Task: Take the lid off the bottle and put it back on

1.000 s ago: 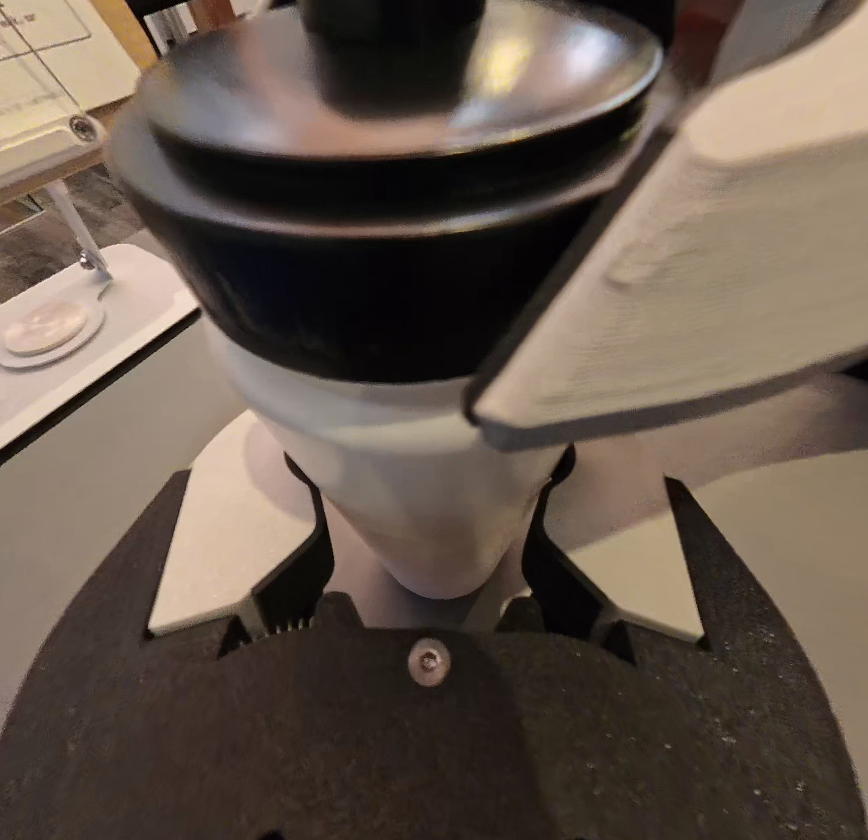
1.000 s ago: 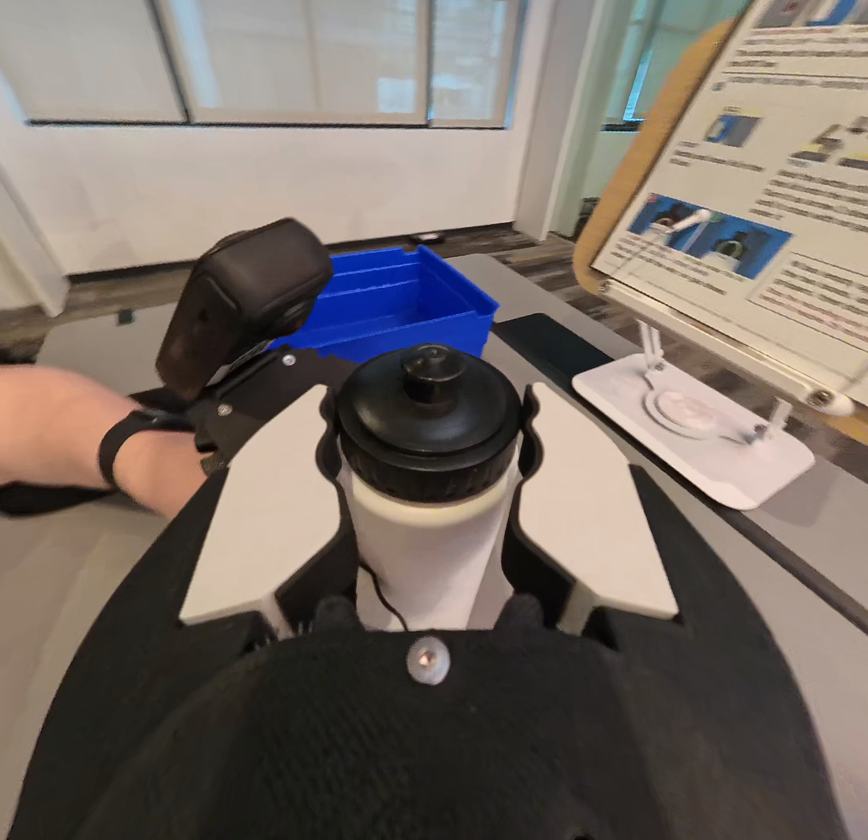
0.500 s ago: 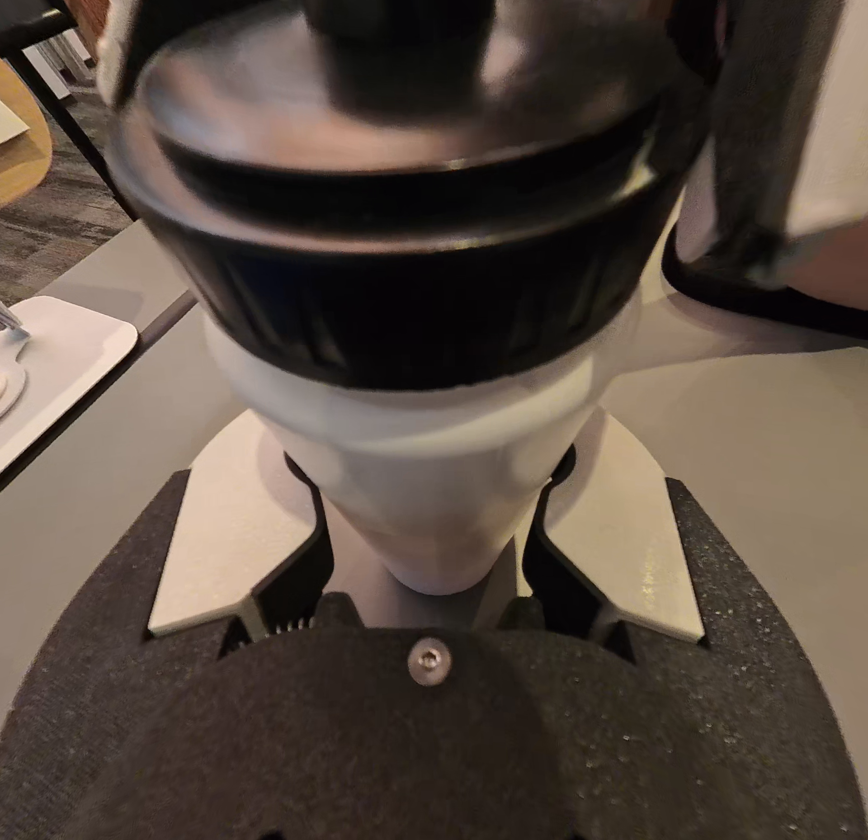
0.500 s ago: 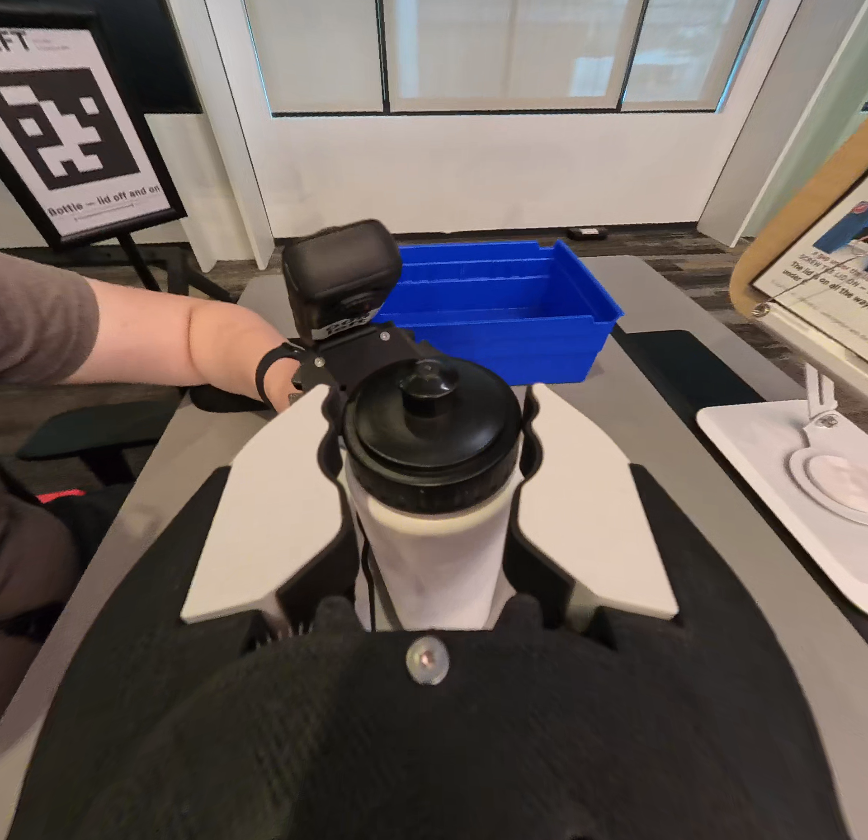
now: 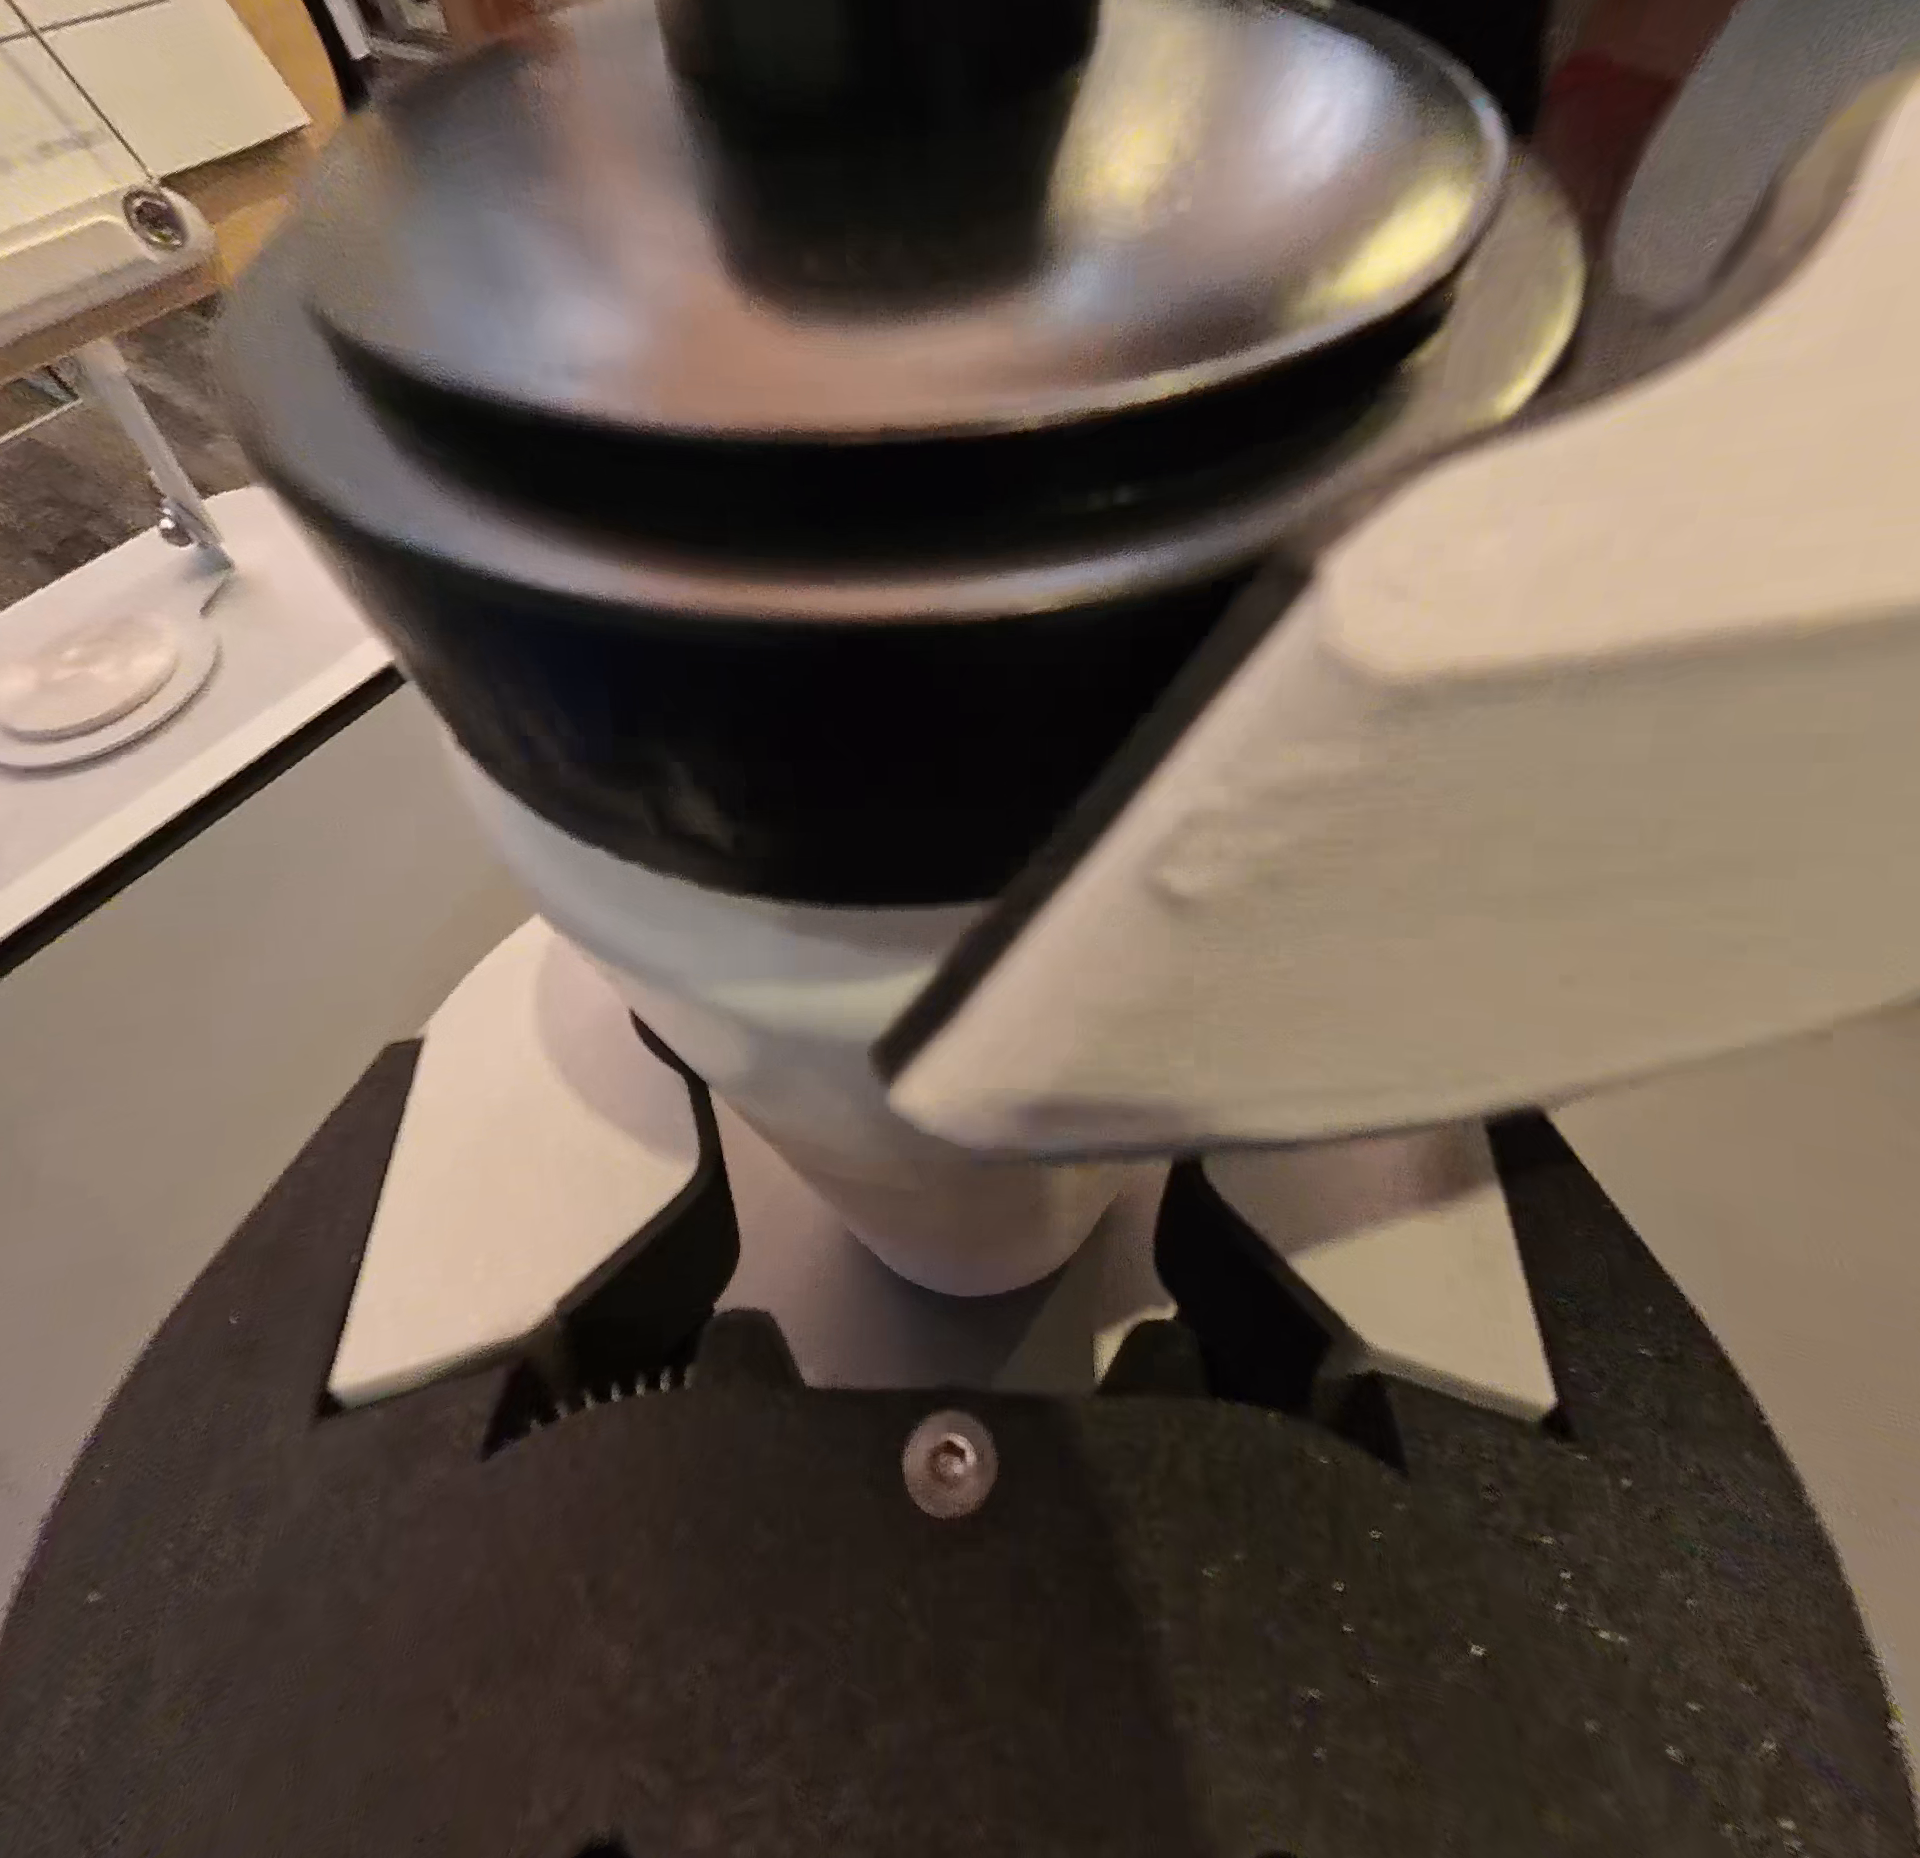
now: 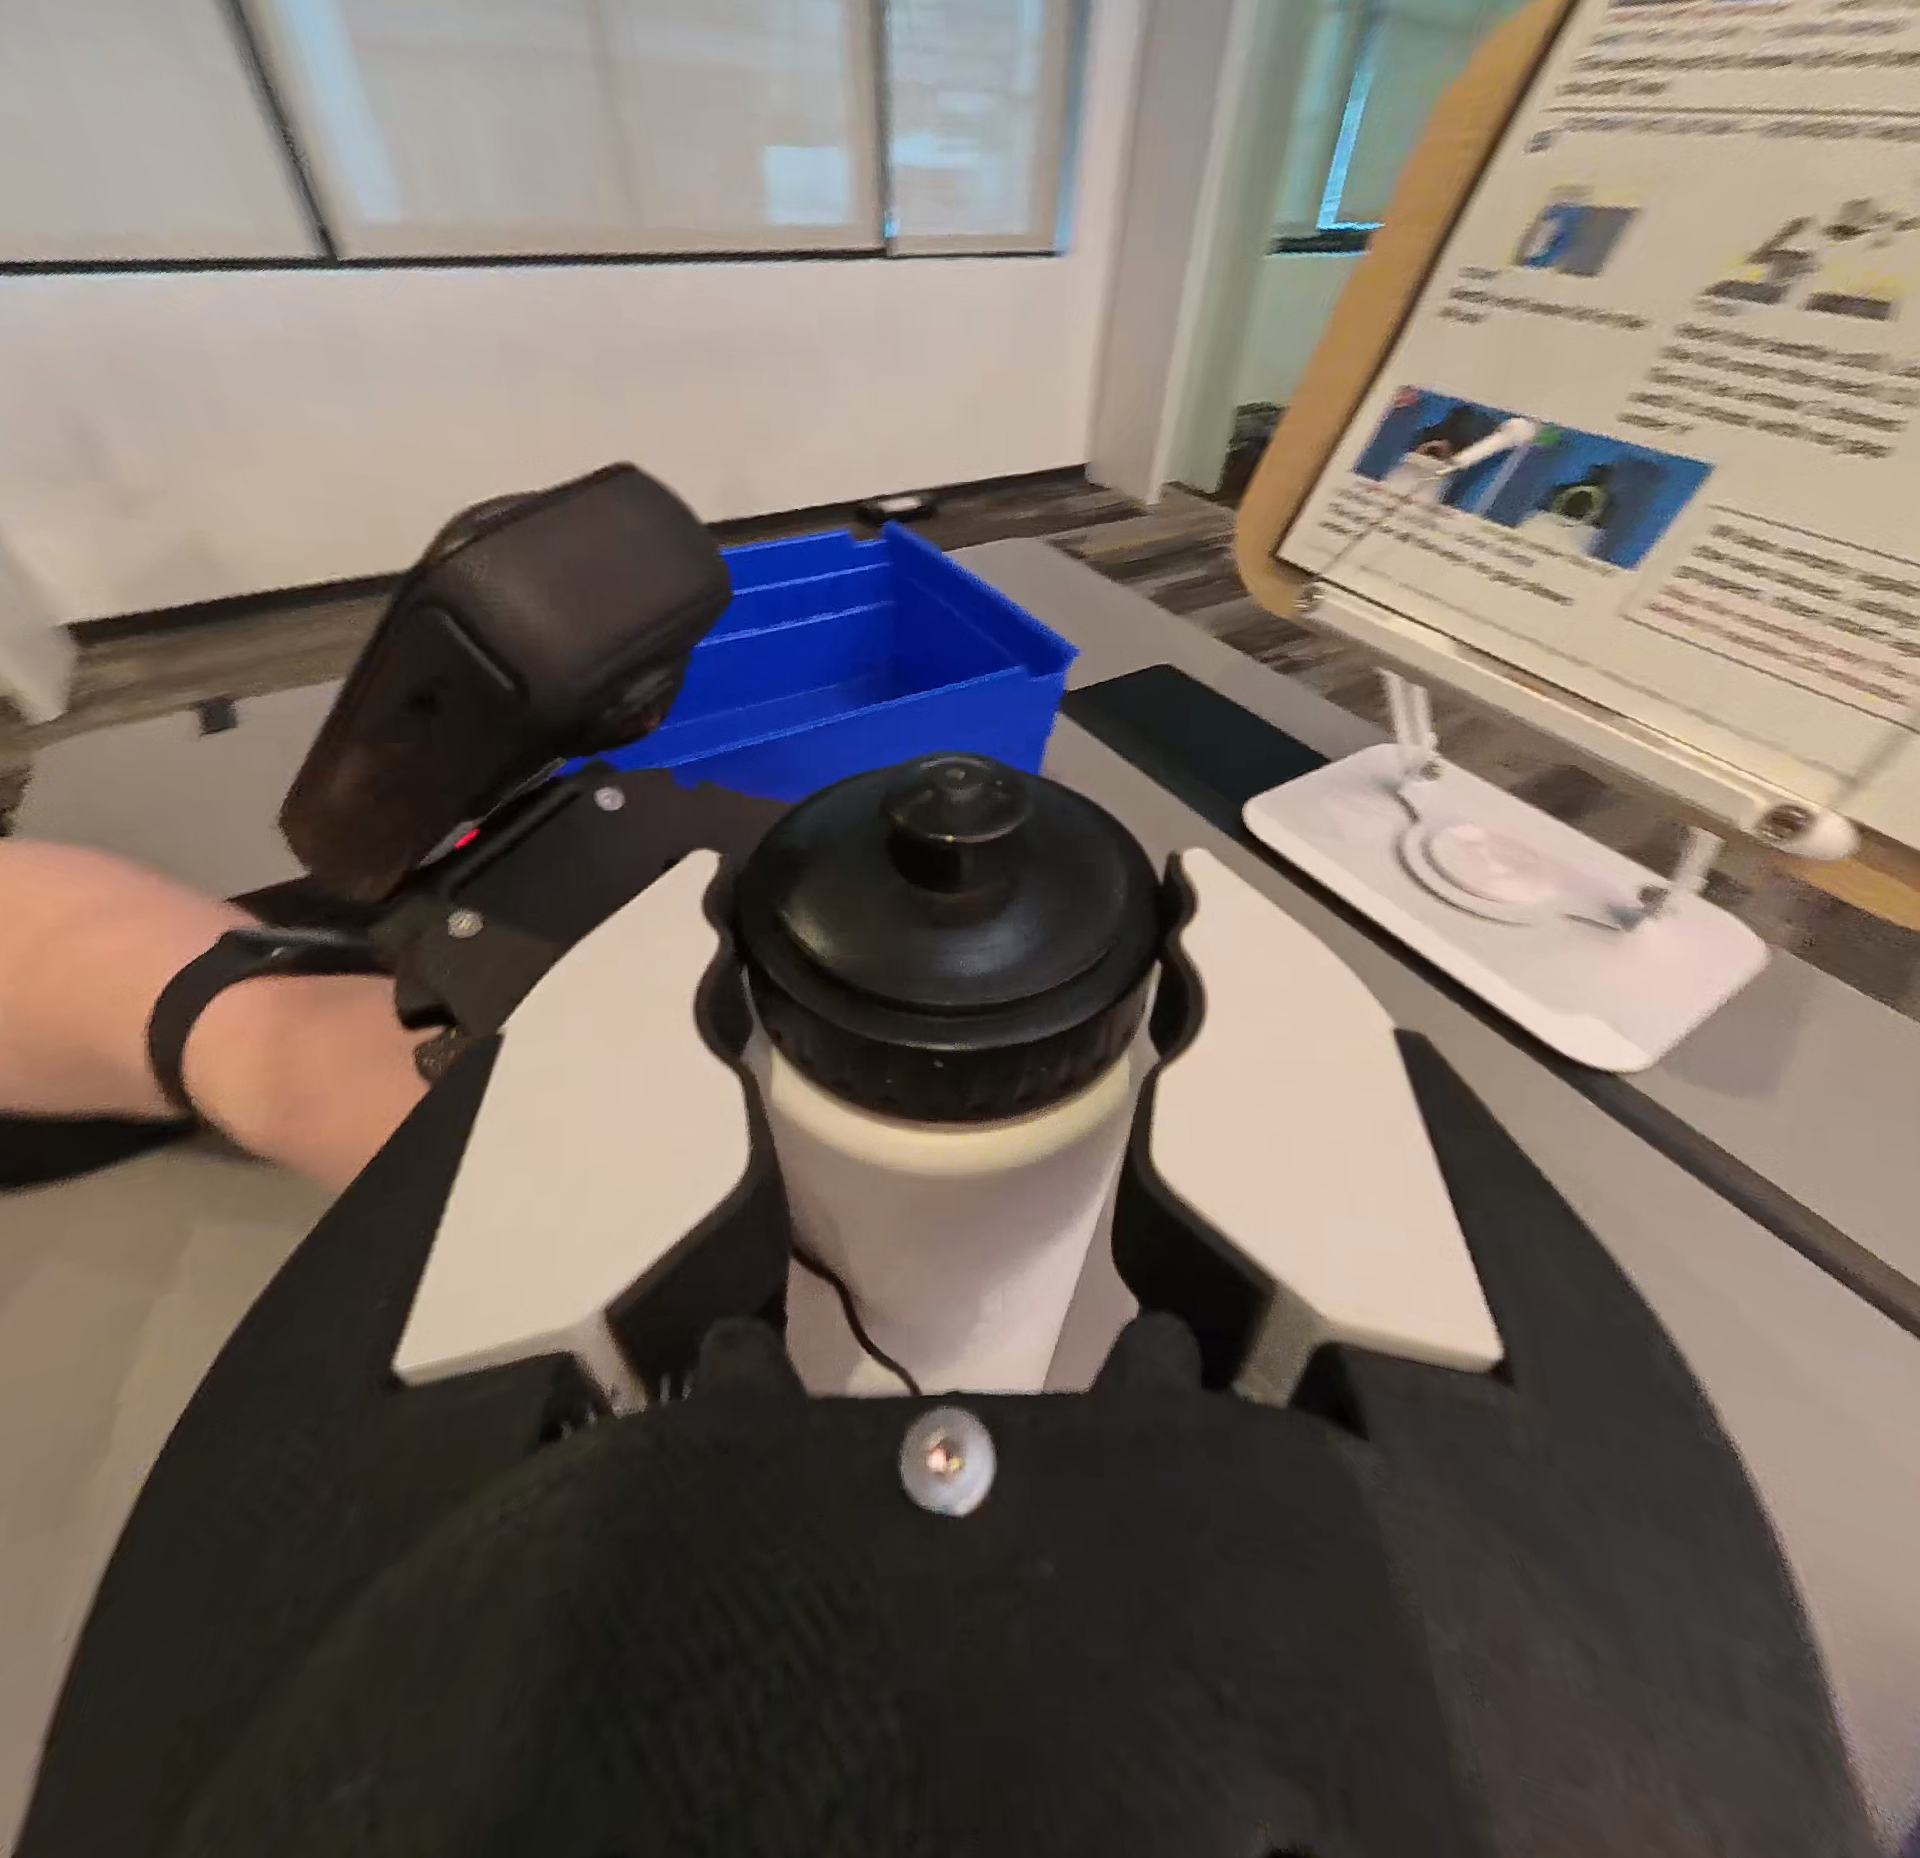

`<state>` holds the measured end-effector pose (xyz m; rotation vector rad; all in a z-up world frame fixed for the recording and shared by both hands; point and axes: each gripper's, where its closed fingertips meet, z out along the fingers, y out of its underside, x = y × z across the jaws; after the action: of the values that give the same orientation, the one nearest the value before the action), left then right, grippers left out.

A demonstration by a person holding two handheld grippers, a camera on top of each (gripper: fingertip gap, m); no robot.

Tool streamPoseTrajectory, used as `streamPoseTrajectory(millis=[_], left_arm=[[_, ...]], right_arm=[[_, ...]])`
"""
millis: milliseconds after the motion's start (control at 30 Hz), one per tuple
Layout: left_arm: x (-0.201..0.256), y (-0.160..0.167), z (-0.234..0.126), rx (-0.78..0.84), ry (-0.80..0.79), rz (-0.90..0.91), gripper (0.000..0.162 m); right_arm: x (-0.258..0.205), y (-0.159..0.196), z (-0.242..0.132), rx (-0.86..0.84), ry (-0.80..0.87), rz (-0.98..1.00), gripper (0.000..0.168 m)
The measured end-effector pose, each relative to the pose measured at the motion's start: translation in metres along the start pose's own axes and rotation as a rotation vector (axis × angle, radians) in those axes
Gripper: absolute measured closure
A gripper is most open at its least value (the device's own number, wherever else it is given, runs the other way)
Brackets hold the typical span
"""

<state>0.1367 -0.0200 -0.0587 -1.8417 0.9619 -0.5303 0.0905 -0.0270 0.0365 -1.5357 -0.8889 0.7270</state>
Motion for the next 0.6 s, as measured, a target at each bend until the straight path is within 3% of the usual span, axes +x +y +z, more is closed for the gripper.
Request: streamPoseTrajectory(millis=[100,233,333,500,600], left_arm=[[0.001,0.000,0.000,-0.001,0.012,0.007,0.060],[0.007,0.000,0.000,-0.009,0.067,0.047,0.060],[0.012,-0.001,0.001,-0.002,0.103,0.071,0.060],[0.009,0.000,0.000,-0.012,0.088,0.040,0.060],[0.003,0.001,0.000,-0.018,0.028,-0.008,0.060]], right_arm=[[0.000,0.000,0.000,-0.004,-0.002,-0.017,0.090],[-0.010,0.001,-0.006,-0.046,-0.245,-0.099,0.085],[-0.010,0.000,-0.016,-0.046,-0.337,-0.137,0.089],[-0.007,-0.001,-0.010,-0.026,-0.277,-0.097,0.092],[-0.002,-0.002,-0.004,-0.030,-0.132,-0.048,0.092]])
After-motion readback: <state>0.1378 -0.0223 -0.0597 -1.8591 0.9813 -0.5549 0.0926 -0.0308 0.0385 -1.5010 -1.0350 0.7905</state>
